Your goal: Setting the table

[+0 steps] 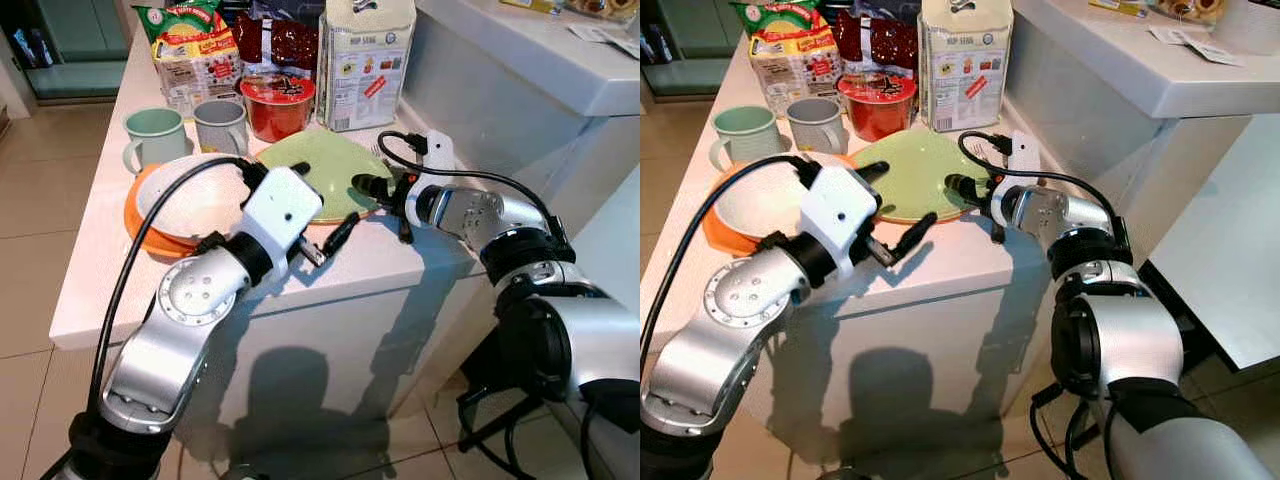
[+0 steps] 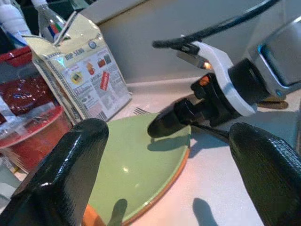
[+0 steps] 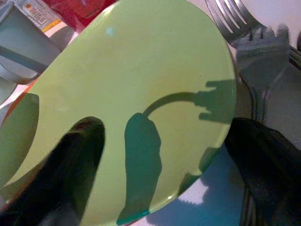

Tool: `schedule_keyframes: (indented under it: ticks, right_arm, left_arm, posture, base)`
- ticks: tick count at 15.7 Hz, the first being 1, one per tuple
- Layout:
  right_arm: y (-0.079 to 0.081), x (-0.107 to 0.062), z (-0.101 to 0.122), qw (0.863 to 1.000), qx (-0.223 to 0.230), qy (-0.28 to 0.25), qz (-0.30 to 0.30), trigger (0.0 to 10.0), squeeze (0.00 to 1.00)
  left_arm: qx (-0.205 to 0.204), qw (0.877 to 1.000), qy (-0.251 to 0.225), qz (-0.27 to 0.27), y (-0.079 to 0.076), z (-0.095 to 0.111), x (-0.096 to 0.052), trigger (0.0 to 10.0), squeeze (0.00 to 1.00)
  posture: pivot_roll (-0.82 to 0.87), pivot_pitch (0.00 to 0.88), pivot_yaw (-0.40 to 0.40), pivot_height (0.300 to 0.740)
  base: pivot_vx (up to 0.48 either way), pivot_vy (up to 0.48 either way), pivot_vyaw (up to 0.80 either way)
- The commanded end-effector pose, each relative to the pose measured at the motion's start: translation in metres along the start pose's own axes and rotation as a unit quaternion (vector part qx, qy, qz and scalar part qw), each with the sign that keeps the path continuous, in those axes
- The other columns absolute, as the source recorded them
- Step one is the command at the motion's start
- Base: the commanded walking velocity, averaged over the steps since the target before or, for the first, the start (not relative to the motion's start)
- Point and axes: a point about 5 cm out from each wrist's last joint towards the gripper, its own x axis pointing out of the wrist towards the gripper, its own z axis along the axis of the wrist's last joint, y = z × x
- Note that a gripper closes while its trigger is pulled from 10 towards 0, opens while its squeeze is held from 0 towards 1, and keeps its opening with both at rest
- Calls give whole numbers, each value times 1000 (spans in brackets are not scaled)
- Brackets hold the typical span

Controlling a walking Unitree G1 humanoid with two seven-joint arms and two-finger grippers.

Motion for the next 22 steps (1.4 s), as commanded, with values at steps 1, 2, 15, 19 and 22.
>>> schedule_keyframes:
  ticks: [1,2,15,19,22]
  right_arm:
    - [-8,-2,-4,1000,12,15,-17,0,0]
    - [-9,-2,-4,1000,16,17,-18,0,0]
    - [-12,-6,6,999,40,-10,-11,0,0]
    - [-15,-15,28,997,47,-63,4,0,0]
    - [-9,-20,42,996,-3,-82,29,0,0]
  left_arm:
    - [6,1000,-5,-9,-3,4,-1,10000,0]
    - [6,1000,-4,-8,-3,4,-1,10000,0]
    - [8,1000,0,6,-4,4,0,10000,0]
    - [8,1000,-5,26,1,4,3,10000,0]
    - [10,999,-6,31,2,4,3,10000,0]
  posture:
    - [61,0,-76,740]
    - [61,0,-76,740]
    - [55,0,-76,740]
    - [45,0,-74,740]
    - [41,0,-74,740]
  base:
    - [0,0,0]
    - [0,0,0]
    - [0,0,0]
    - [0,0,0]
    - [0,0,0]
